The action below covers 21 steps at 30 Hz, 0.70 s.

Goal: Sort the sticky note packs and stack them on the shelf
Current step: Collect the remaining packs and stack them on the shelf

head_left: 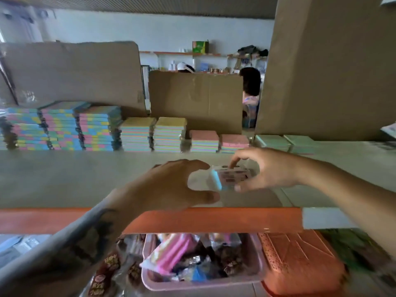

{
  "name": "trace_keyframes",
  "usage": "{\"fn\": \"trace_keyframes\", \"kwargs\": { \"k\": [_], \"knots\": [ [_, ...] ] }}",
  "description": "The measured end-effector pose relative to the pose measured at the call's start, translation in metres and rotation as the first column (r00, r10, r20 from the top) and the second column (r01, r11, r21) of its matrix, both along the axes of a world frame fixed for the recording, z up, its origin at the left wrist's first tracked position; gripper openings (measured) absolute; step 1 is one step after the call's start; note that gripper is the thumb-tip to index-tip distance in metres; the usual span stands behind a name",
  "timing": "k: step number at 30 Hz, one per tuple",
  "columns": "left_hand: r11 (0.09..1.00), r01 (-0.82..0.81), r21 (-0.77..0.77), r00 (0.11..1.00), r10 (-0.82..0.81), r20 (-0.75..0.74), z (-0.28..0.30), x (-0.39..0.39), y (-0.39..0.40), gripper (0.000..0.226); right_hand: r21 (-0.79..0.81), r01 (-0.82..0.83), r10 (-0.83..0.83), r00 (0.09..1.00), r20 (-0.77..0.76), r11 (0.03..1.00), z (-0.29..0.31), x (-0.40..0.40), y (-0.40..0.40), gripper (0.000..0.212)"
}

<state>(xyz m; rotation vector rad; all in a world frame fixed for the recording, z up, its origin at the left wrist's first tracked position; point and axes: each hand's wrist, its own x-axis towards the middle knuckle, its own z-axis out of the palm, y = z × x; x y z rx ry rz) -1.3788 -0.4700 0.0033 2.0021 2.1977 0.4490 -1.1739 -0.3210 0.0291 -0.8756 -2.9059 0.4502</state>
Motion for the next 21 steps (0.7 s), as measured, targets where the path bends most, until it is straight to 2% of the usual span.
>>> {"fn": "trace_keyframes", "kwargs": {
  "k": [2,7,16,18,21],
  "knots": [
    [1.000,-0.011,0.005,0.999,0.010,0.045,-0.006,0.008,0.012,0.082,-0.046,0.019,-0.019,1.000,-0.010,0.999,-0.009,0.009,0.006,0.050],
    [0.999,-0.019,0.033,0.990,0.014,0.141,-0.013,0.015,0.022,0.088,-0.081,-0.035,0.021,0.985,-0.170,0.996,-0.021,0.015,0.010,0.040],
    [0.976,0.049,0.212,0.891,-0.139,0.433,-0.014,-0.006,0.014,0.066,-0.041,-0.152,0.126,0.918,-0.376,0.987,-0.004,0.008,-0.010,0.036],
    [0.957,0.057,0.285,0.851,-0.196,0.487,-0.008,-0.012,0.008,0.066,-0.048,-0.165,0.136,0.918,-0.373,0.985,0.001,0.004,-0.016,0.040],
    [0.934,0.048,0.355,0.801,-0.248,0.545,0.000,-0.017,-0.001,0.070,0.009,-0.162,0.158,0.947,-0.278,0.987,0.006,-0.005,-0.025,0.048]
  ]
}}
